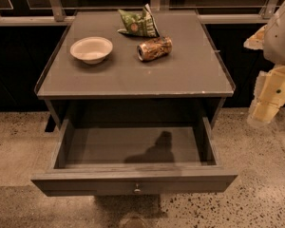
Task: Close top drawer
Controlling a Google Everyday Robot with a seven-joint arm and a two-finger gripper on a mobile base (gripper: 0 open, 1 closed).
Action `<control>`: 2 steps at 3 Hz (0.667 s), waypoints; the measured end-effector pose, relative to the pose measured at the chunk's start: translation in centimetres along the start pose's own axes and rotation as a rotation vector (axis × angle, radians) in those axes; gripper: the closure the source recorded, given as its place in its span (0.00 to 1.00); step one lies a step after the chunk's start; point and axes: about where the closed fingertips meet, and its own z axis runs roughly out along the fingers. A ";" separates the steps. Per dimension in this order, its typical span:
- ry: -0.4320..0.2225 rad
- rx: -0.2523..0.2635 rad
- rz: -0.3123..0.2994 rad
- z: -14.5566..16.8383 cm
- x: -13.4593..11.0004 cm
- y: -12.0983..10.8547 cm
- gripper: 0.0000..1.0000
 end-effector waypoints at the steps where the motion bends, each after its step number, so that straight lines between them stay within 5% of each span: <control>1: 0.000 0.000 0.000 0.0 0.0 0.0 0.00; 2: -0.016 0.007 0.008 0.6 0.4 0.5 0.00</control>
Offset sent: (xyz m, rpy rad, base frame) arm -0.0087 -0.0060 -0.0232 0.0378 -0.0029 -0.0116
